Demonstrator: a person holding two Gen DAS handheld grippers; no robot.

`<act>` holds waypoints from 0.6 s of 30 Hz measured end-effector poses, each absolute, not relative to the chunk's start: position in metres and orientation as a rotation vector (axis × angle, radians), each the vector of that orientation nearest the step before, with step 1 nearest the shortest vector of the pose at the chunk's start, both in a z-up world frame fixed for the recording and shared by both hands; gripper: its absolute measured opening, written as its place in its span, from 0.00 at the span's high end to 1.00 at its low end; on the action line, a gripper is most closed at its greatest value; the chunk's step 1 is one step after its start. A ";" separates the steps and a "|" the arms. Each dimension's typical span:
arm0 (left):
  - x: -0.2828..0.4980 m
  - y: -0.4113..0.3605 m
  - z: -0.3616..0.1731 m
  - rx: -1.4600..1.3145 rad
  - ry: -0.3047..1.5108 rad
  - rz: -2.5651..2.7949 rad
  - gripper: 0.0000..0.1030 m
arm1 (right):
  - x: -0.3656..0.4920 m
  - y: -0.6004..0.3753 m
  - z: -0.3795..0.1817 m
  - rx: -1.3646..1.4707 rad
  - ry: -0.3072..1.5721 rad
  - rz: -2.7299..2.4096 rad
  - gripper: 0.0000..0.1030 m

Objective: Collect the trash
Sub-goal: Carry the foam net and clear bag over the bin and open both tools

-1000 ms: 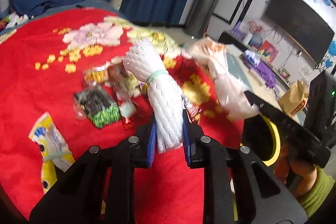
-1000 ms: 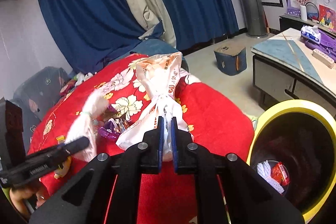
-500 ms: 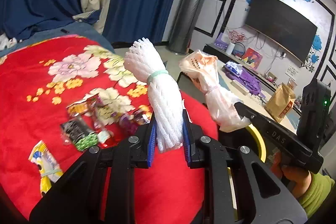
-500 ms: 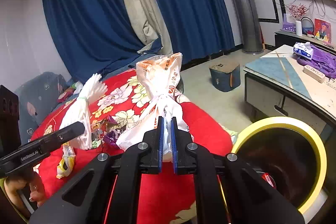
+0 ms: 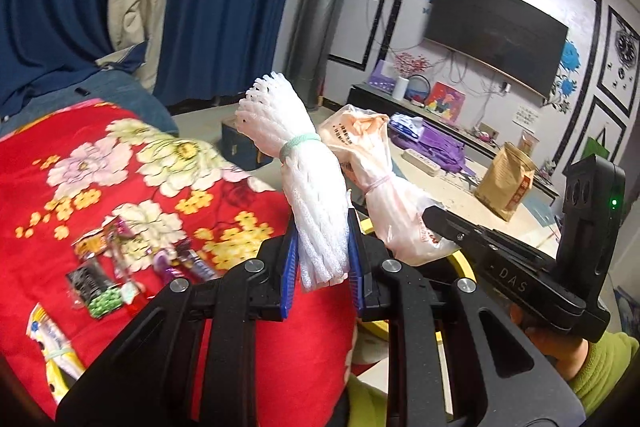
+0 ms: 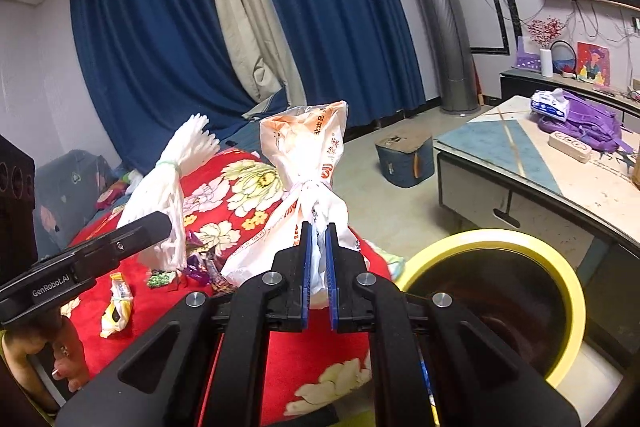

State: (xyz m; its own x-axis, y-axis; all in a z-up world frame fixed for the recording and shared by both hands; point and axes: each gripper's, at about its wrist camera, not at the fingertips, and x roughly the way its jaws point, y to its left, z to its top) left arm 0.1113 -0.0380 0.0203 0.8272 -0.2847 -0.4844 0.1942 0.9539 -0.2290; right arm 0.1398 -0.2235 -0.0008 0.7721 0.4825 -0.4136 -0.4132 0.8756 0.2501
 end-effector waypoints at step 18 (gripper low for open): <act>0.120 -0.100 0.013 -0.089 0.564 -0.376 0.85 | 0.130 -0.289 -0.011 0.211 0.489 0.329 0.93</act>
State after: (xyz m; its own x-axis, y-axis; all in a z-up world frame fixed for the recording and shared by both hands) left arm 0.1198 -0.0996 0.0134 0.7789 -0.3717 -0.5051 0.3235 0.9281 -0.1842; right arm 0.1304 -0.2894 -0.0110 0.8320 0.3582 -0.4237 -0.2584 0.9259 0.2754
